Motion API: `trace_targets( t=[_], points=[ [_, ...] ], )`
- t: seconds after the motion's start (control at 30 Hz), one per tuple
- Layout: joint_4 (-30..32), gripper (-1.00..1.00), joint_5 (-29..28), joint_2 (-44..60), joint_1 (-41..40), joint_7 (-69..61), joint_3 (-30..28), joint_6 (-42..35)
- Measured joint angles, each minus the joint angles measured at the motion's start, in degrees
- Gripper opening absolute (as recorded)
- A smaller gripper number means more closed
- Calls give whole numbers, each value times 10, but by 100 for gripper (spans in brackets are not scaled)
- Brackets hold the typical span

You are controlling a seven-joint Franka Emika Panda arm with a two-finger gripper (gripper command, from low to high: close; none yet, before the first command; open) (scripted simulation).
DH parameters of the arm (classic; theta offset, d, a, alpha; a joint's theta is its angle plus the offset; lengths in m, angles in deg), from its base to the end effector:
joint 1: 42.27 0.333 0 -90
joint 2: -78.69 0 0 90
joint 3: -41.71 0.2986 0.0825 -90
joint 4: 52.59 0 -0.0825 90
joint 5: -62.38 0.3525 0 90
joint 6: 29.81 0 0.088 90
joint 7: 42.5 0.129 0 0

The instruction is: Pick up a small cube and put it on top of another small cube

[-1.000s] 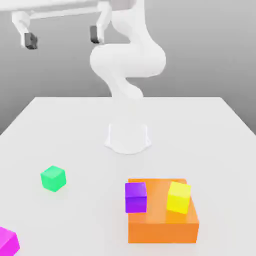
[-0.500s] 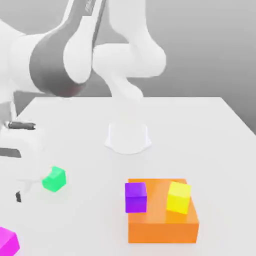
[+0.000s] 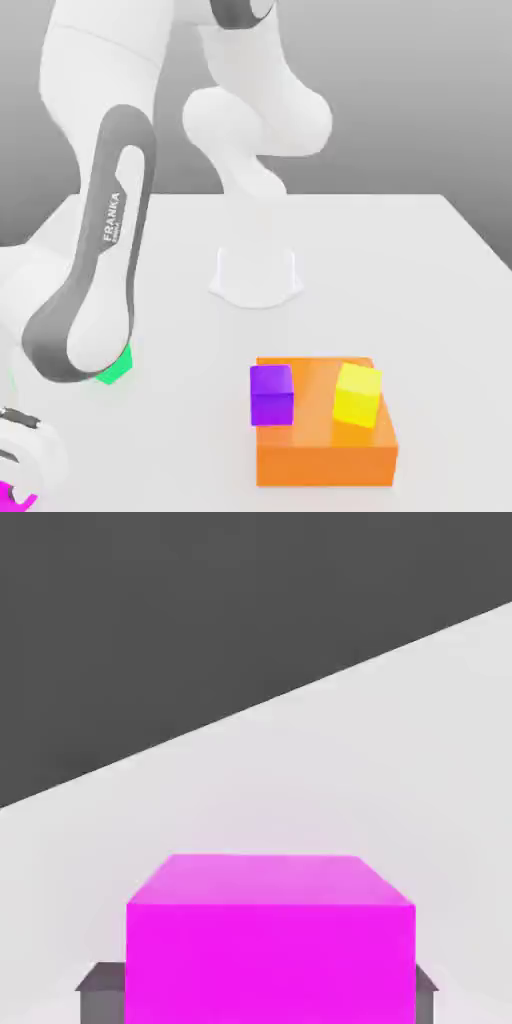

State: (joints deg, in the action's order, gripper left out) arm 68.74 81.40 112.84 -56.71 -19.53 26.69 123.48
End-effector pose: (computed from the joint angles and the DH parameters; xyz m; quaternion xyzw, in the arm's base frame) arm 0.4668 -0.2791 0.1265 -0.8337 0.5523 0.0001 0.0005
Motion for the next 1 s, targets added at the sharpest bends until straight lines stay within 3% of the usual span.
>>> trace_targets(
  t=[0.2, 0.47, 0.63, 0.77, 0.93, 0.97, 1.0],
  points=[
    [31, -100, -36, -95, 38, 33, -24, -64],
    [140, -100, -55, -251, 155, 115, 55, -109],
    [211, -100, -105, -354, 260, 194, 107, -129],
    [269, -100, -163, -434, 290, 271, 151, -145],
    [302, -100, -186, -380, 298, 298, 168, -56],
    [305, 100, -187, -369, 299, 299, 168, -42],
    [305, 100, -187, -369, 299, 299, 168, -42]
  ],
)
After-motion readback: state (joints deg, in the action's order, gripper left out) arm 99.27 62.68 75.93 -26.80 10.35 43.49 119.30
